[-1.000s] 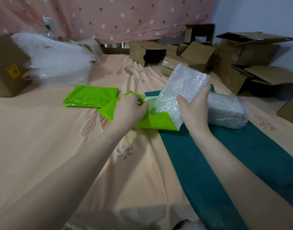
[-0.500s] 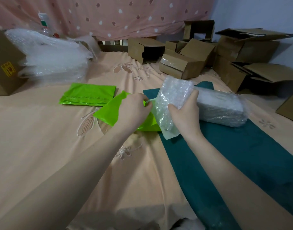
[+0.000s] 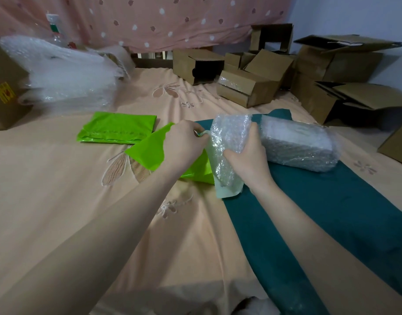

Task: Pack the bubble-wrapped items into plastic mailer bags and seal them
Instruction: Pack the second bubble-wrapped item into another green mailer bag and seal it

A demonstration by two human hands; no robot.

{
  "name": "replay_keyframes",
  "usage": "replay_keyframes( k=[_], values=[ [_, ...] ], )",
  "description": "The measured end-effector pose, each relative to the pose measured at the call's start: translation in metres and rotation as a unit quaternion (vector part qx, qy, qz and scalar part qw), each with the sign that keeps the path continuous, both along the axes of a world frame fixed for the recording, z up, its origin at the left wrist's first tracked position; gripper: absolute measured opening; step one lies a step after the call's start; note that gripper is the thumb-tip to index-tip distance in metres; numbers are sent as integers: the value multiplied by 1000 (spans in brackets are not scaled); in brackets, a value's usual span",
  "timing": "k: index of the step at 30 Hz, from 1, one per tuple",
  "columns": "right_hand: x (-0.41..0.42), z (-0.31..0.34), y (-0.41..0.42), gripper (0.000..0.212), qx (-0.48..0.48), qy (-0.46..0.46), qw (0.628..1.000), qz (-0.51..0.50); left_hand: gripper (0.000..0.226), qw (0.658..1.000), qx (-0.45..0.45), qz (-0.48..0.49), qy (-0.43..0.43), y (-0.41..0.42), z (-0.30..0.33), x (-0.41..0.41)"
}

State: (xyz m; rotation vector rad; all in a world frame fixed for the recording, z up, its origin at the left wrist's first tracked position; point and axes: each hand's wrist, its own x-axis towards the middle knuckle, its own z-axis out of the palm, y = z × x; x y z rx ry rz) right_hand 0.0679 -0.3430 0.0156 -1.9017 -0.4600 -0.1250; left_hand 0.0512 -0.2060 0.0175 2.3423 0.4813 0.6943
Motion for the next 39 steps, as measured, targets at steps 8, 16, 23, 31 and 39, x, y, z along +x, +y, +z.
replay_keyframes(
  k=[8,16,23,31,39],
  values=[
    [-1,-1,0,43,-47,-16,998,41,19,999,-27,-5,-43,-2,5,2],
    [0,7,-3,41,-106,-69,989,78,18,994,-74,4,-82,-1,12,1],
    [6,11,1,30,-120,-27,991,54,18,988,-43,-21,-149,-4,11,-1],
    [15,5,4,30,-4,28,997,-66,27,994,20,-49,-97,-10,12,-6],
    [13,7,14,23,234,144,958,-79,24,991,83,-100,23,-15,-5,-10]
  ],
)
